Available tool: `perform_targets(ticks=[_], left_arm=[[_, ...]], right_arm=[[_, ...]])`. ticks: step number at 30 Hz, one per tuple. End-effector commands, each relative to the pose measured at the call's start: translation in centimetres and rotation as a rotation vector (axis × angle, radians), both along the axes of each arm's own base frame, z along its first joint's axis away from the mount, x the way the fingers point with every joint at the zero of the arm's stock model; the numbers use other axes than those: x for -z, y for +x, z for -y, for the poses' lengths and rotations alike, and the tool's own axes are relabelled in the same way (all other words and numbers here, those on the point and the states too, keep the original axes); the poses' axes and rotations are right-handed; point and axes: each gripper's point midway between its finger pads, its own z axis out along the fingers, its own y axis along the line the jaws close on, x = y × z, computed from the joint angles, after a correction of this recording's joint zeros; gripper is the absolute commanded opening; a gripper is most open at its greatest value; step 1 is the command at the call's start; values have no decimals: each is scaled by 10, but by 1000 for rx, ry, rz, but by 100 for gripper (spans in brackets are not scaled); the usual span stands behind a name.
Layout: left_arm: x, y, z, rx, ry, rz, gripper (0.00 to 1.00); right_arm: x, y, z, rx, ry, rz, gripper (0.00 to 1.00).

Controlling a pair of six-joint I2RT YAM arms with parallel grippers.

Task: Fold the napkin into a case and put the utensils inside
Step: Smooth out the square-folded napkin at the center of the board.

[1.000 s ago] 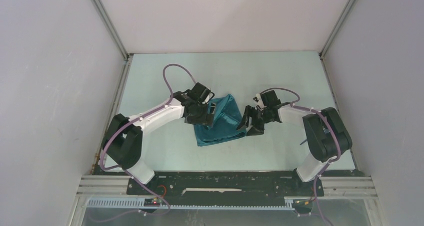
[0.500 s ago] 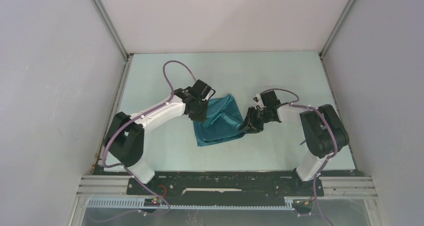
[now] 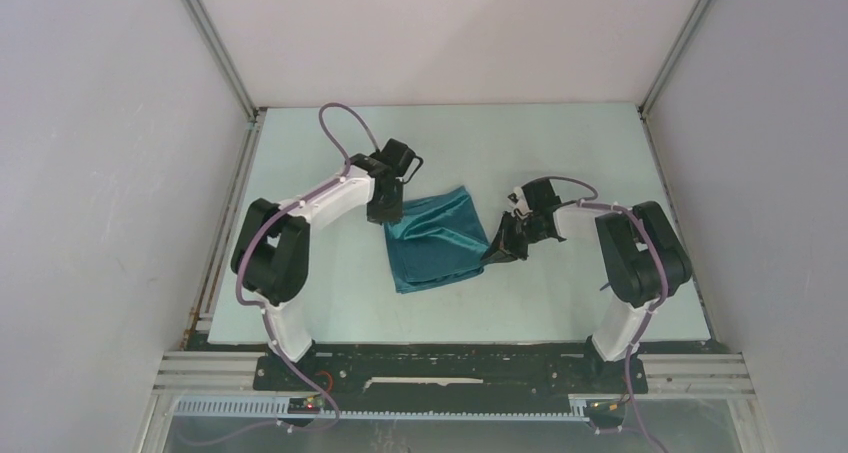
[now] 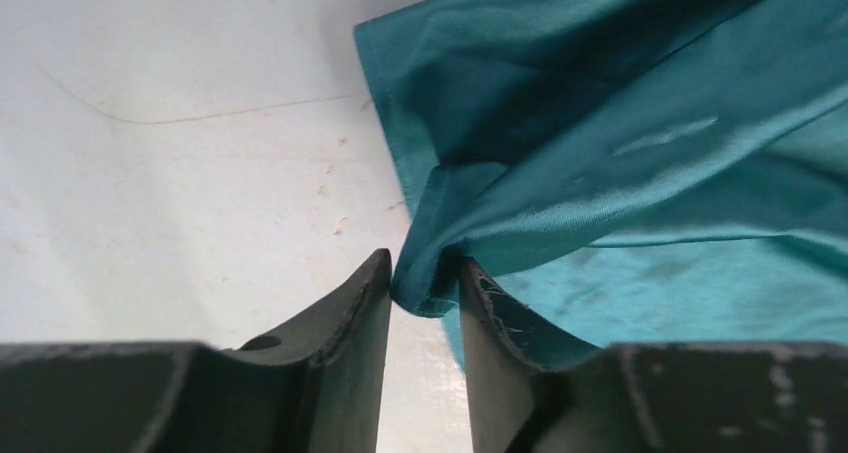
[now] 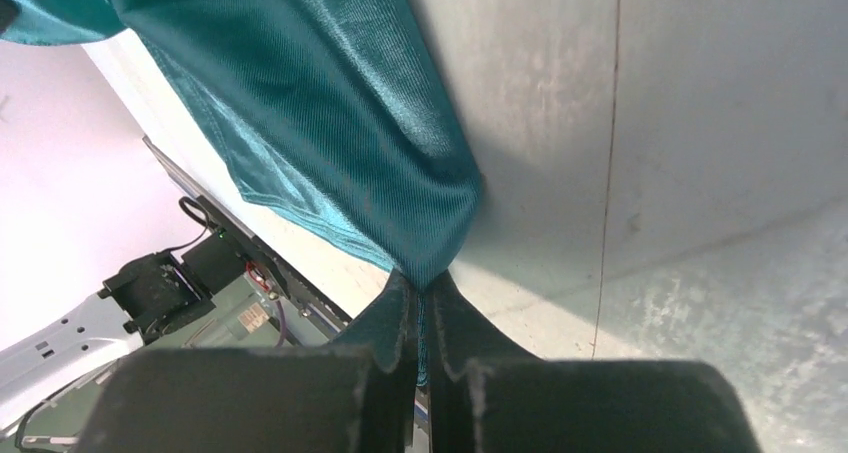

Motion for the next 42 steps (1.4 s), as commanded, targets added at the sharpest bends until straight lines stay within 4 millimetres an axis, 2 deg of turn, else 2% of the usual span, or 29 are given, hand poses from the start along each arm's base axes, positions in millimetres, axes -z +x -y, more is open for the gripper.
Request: perform_targets(ticks=[1, 4, 7, 10, 11, 13, 14, 15, 17, 19, 20, 22, 23, 24, 25, 27, 30, 32, 34, 37, 39, 42], left_arm=[[-28, 16, -20, -41, 99, 85, 44], [-55, 22, -26, -54, 111, 155, 59], [-71, 19, -25, -51, 55, 158, 77], [-77, 15, -17, -49, -79, 143, 83], [-77, 13, -18, -50, -94, 135, 85], [-77, 12, -30, -64, -101, 125, 87], [-77, 11, -35, -69, -116, 114, 88], [-77, 11, -39, -74, -148, 102, 89], [-74, 11, -35, -66, -253, 75, 91], [-66, 15, -27, -62, -340, 40, 92], [-60, 18, -21, -54, -379, 21, 92], [-44, 23, -7, -48, -442, -36, 91], [-38, 26, -2, -48, -461, -51, 90], [-33, 31, 0, -54, -465, -59, 89], [-29, 35, 0, -60, -459, -65, 88], [-24, 44, 2, -51, -457, -66, 89], [-10, 52, 2, -46, -441, -98, 89], [2, 53, -2, -51, -418, -118, 87], [16, 52, -5, -54, -401, -137, 80], [31, 47, -2, -74, -425, -173, 64], [34, 41, 1, -88, -460, -167, 57], [43, 27, -1, -141, -473, -176, 41]], right_arm=[[-7, 24, 7, -22, -37, 47, 0], [-5, 38, 21, -57, -105, 48, 0], [1, 64, 44, -127, -231, 96, 0], [6, 103, 54, -219, -260, 159, 0], [11, 111, 50, -274, -223, 149, 0], [7, 133, 48, -364, -217, 216, 0], [1, 154, 49, -379, -238, 275, 5], [-3, 166, 51, -384, -257, 292, 13], [-17, 190, 63, -331, -320, 299, 35], [-38, 202, 73, -257, -350, 288, 56], [-47, 203, 81, -194, -393, 270, 62], [-61, 192, 88, -66, -447, 225, 72], [-65, 177, 87, -8, -443, 197, 75], [-67, 161, 76, 28, -383, 184, 77], [-83, 143, 58, 35, -276, 216, 78], [-85, 104, 29, 47, -87, 197, 85], [-85, 66, 15, 67, 27, 179, 86], [-83, 54, 17, 67, 33, 169, 86], [-81, 48, 16, 59, 50, 166, 86], [-78, 42, 12, 47, 60, 161, 85], [-69, 39, 12, 53, 44, 144, 85], [-56, 35, 15, 69, 31, 114, 84]])
